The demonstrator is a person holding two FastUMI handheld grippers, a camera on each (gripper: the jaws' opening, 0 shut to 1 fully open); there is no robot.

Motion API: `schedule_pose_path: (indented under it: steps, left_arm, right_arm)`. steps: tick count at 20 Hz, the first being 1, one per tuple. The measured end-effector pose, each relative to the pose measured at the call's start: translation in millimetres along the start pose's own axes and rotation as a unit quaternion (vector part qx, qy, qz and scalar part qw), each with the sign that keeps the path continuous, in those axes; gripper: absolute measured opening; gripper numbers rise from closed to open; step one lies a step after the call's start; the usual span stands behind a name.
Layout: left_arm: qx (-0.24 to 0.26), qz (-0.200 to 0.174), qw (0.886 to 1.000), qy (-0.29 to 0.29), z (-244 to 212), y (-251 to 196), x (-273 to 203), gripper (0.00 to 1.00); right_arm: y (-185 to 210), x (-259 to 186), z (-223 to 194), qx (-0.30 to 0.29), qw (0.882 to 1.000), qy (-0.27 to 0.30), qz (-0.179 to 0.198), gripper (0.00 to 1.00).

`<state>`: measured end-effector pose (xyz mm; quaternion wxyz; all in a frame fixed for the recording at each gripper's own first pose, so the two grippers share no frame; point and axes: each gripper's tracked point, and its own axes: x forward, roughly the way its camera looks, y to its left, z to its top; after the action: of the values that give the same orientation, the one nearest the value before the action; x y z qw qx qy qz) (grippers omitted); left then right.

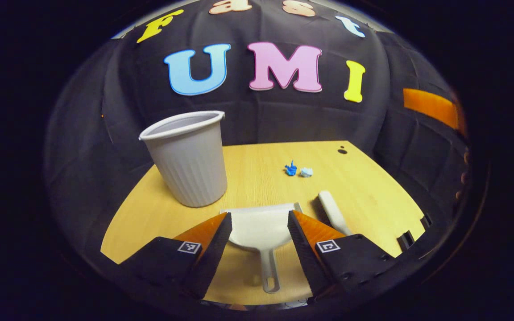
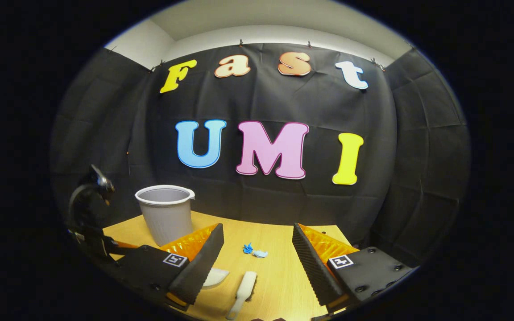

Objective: Pick up the small broom and dustpan from the desktop, sweep the trash into the dustpan with the broom, and then empty the trash into the garbage bin.

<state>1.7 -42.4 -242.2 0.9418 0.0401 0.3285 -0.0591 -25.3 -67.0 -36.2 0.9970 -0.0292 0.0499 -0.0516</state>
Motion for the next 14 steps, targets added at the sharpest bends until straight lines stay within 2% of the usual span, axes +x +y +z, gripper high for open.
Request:
schedule_pose_path:
  steps: [3, 6, 9, 11, 14]
  left_arm:
    - [-0.014, -0.002, 0.997, 0.079, -40.8, -4.8, 16.2, 0.77]
    - [-0.017, -0.003, 0.990, 0.143, -70.2, -7.7, 32.3, 0.77]
    - [-0.029, -0.007, 0.976, 0.214, -89.5, -5.2, 48.8, 0.77]
    - [-0.041, -0.012, 0.964, 0.264, -102.8, -5.3, 60.2, 0.77]
    - [-0.060, -0.012, 0.950, 0.307, -104.1, -0.5, 71.9, 0.77]
  right_arm:
    - [-11.4, 2.7, -14.0, 0.007, 1.000, 0.019, -0.004, 0.97]
    - [-11.6, 6.4, -33.5, 0.012, 0.998, 0.055, 0.008, 0.99]
    - [-13.7, 7.0, -42.1, 0.013, 0.997, 0.069, 0.020, 0.99]
    - [-18.7, 8.6, -50.0, 0.015, 0.997, 0.077, 0.023, 0.99]
    - [-26.2, 9.7, -60.5, 0.017, 0.995, 0.093, 0.022, 0.99]
